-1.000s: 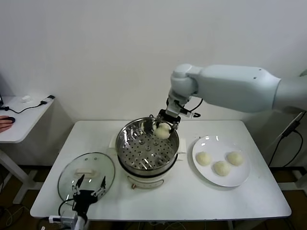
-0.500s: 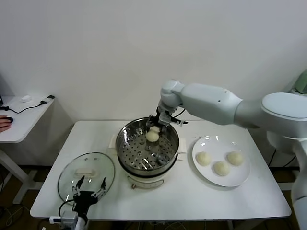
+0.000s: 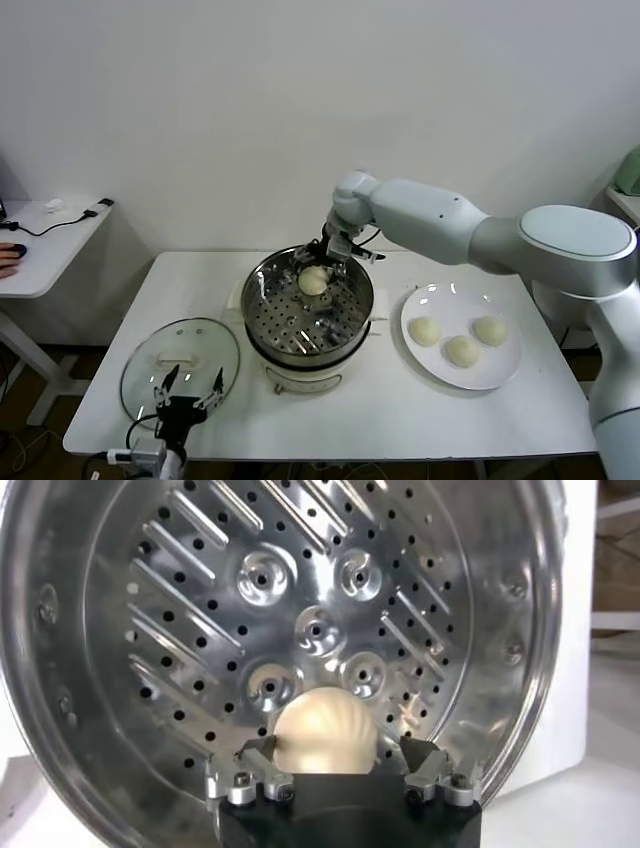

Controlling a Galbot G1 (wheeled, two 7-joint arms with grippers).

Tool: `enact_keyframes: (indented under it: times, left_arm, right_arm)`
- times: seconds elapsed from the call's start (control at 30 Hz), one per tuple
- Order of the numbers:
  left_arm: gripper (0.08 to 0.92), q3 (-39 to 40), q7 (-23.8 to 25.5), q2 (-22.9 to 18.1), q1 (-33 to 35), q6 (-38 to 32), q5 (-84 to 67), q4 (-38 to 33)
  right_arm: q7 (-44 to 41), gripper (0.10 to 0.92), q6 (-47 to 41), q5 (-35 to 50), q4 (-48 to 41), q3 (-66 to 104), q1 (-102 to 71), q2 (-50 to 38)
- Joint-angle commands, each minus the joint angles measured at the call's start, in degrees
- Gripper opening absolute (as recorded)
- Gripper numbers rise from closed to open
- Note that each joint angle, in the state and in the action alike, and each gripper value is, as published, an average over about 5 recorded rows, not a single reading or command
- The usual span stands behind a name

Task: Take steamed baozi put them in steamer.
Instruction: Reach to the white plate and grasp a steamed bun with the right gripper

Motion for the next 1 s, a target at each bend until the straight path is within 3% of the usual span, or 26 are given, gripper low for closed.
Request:
enact_keyframes:
  times: [0.03, 0.13, 0.23, 0.47, 0.6, 0.77, 1.0]
  left_arm:
    - [0.823, 0.14, 0.04, -0.09, 0.16, -0.15, 0.15, -0.06]
    - [0.823, 0.33, 0.03, -0.21, 0.47, -0.37, 0.42, -0.24]
    - [0.823, 0.27, 0.02, -0.29, 0.62, -0.42, 0.44, -0.57]
    - [0.823, -0.05, -0.04, -0.12, 0.37, -0.38, 0.12, -0.85]
    - [0.823, -0.08, -0.01, -0.16, 0.06, -0.28, 0.03, -0.79]
    - [0.823, -0.36, 0.01, -0.14, 0.04, -0.19, 0.02, -0.63]
    - [0.823, -1.22, -0.01, -0.14, 0.72, -0.25, -0.09, -0.66]
  right_arm:
    - [-11.32, 0.823, -0.9, 23.34, 4.7, -8.04, 14.03, -7.72]
    - [-14.59, 0.823, -7.38, 35.3, 6.71, -15.99, 20.73, -12.6]
    - [-14.91, 0.823, -19.68, 40.69, 10.98, -24.18, 27.05, -19.11]
    - [-8.43, 0.823, -39.18, 39.63, 24.72, -35.9, 30.57, -33.6]
    - [-4.07, 0.823, -47.57, 39.58, 30.29, -35.4, 24.72, -37.31]
    - [0.68, 0.823, -53.46, 39.2, 28.57, -28.52, 13.87, -36.3]
    - [2.5, 0.823, -55.18, 35.91, 20.46, -18.06, -0.32, -32.27]
